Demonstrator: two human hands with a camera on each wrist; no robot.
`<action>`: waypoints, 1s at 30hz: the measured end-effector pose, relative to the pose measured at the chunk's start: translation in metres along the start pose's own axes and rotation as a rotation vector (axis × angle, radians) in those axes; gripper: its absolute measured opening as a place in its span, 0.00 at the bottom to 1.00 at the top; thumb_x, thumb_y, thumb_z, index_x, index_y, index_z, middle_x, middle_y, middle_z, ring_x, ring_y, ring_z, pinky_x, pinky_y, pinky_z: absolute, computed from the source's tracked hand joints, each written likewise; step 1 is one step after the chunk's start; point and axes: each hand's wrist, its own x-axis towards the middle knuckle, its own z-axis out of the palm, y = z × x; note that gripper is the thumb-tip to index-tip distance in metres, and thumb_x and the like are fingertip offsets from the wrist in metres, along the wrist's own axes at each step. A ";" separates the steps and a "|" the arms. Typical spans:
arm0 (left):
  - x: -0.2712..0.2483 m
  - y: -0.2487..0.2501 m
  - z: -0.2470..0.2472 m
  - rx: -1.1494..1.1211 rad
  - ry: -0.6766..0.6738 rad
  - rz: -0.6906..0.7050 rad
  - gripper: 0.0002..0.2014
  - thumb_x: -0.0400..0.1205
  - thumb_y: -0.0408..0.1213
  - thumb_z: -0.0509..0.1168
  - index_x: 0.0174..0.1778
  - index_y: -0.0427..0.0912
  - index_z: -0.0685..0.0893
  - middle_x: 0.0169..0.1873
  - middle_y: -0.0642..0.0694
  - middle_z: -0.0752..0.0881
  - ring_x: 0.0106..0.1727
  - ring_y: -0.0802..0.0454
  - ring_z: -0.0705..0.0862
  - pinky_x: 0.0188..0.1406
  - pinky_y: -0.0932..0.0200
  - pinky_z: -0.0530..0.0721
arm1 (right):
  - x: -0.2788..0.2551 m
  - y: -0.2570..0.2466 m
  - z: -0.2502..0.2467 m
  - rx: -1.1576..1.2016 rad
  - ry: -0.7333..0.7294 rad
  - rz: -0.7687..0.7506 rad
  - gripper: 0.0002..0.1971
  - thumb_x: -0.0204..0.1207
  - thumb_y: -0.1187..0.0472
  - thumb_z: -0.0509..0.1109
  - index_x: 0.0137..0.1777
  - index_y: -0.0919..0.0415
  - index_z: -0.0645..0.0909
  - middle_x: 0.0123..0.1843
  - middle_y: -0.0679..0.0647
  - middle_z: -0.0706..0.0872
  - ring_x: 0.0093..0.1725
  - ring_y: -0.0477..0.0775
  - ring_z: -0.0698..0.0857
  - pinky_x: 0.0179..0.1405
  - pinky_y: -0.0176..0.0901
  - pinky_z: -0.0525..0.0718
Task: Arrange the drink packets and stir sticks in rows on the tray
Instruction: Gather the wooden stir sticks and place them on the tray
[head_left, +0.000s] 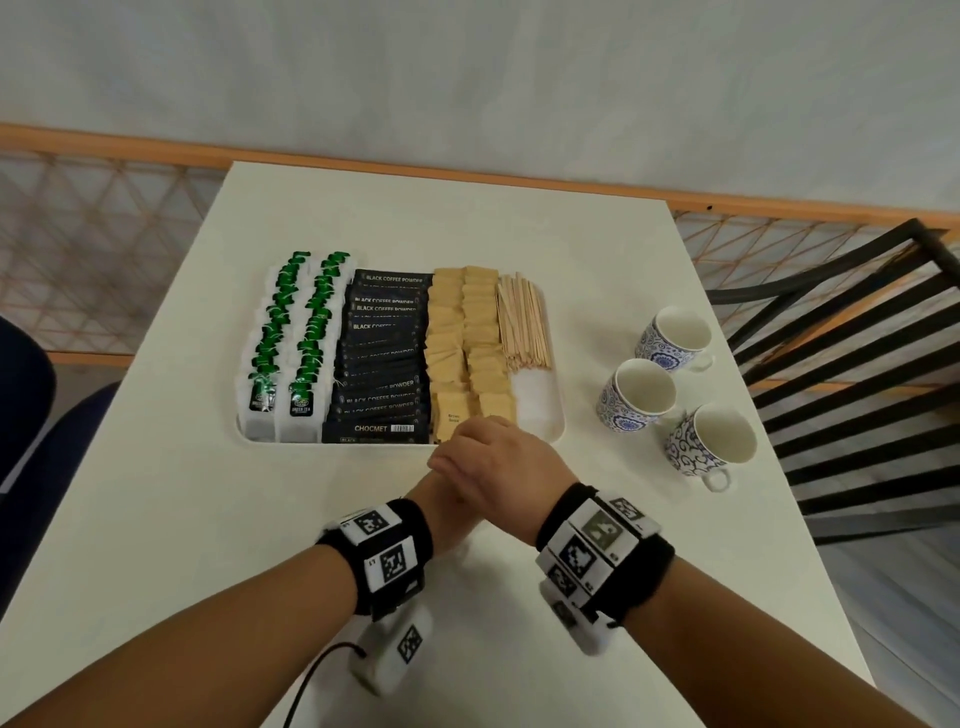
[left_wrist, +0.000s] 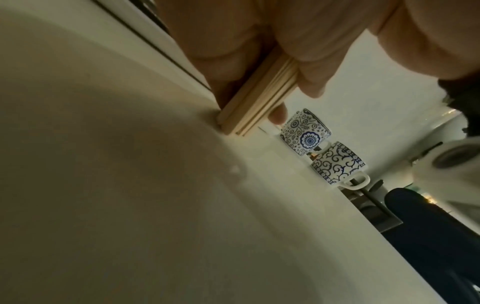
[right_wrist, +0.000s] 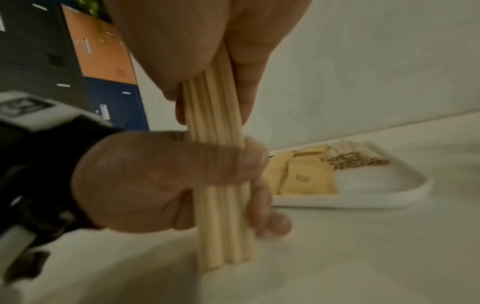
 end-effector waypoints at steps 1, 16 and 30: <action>0.003 -0.005 -0.001 0.028 -0.037 0.033 0.17 0.84 0.34 0.61 0.66 0.29 0.76 0.62 0.36 0.82 0.63 0.43 0.80 0.39 0.78 0.70 | 0.000 0.004 -0.007 0.013 -0.049 0.040 0.14 0.78 0.52 0.62 0.47 0.55 0.88 0.42 0.51 0.87 0.41 0.54 0.85 0.35 0.46 0.87; -0.005 0.023 -0.056 0.519 -0.164 0.205 0.35 0.70 0.62 0.66 0.72 0.58 0.67 0.55 0.56 0.82 0.53 0.52 0.83 0.54 0.52 0.83 | -0.027 0.018 0.020 0.300 -0.512 0.595 0.15 0.77 0.56 0.68 0.62 0.57 0.77 0.54 0.55 0.87 0.54 0.57 0.84 0.51 0.43 0.78; -0.001 0.029 -0.022 0.806 0.088 0.494 0.22 0.84 0.51 0.45 0.51 0.43 0.81 0.43 0.46 0.84 0.39 0.42 0.85 0.30 0.56 0.72 | -0.028 0.010 0.024 0.397 -0.574 0.687 0.23 0.84 0.59 0.44 0.74 0.66 0.68 0.73 0.62 0.72 0.70 0.60 0.70 0.64 0.45 0.68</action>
